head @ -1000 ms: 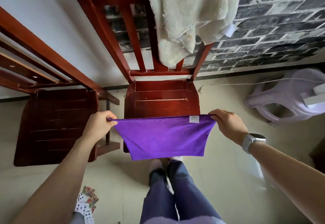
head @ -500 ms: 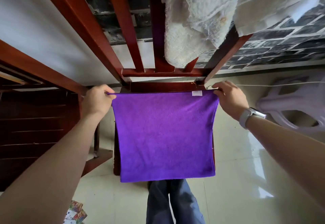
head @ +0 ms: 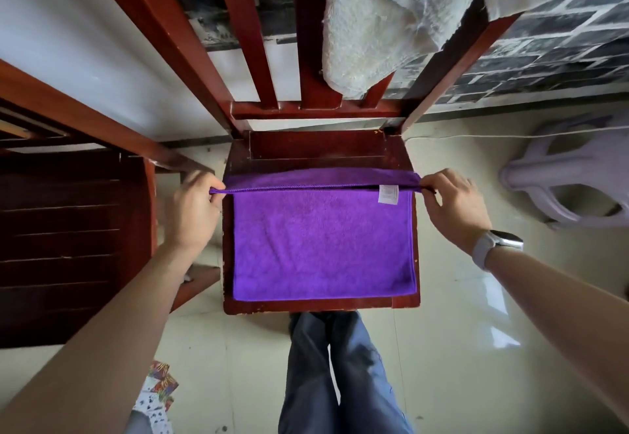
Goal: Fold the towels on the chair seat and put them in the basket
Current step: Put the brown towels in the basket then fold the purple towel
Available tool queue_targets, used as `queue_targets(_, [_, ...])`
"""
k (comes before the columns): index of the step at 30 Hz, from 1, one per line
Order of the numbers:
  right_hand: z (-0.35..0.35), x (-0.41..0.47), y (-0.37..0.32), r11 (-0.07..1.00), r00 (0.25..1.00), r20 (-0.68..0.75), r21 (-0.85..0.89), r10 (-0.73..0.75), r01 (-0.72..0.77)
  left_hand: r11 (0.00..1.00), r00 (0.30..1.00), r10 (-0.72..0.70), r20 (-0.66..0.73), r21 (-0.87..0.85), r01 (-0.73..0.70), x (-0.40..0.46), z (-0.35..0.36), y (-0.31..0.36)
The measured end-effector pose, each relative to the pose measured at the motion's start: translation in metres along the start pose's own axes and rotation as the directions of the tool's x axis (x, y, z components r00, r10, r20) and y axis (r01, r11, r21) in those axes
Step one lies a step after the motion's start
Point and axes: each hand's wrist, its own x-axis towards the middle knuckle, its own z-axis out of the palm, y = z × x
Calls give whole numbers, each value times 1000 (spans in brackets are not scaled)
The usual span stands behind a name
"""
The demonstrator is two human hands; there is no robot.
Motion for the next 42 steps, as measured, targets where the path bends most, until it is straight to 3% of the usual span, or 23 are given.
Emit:
queue_targets(6, [14,-69,8,972,975,88,-101,-205,214,983,986,143,84,102,-151,-67,9,-13])
queue_targets(13, [30,-121,12,956,961,91,-112,-261,271,964,963,207,173,131,-230,-124,26,-32])
queue_targets(24, [57,-159,19,953,970,125,-201,-206,228,952,949,200,243,180,-246,-159,55,-37])
queue_targets(34, [77,-174,25,920,953,202,-277,-227,278,924,928,239,285,227,-308,-162,74,-44])
queue_targets(38, [86,-171,21,921,953,270,-320,-136,222,892,911,223,347,303,-334,-164,80,-52])
queue_targets(42, [87,-173,17,935,954,286,-307,-89,179,895,918,234,321,298,-332,-168,75,-60])
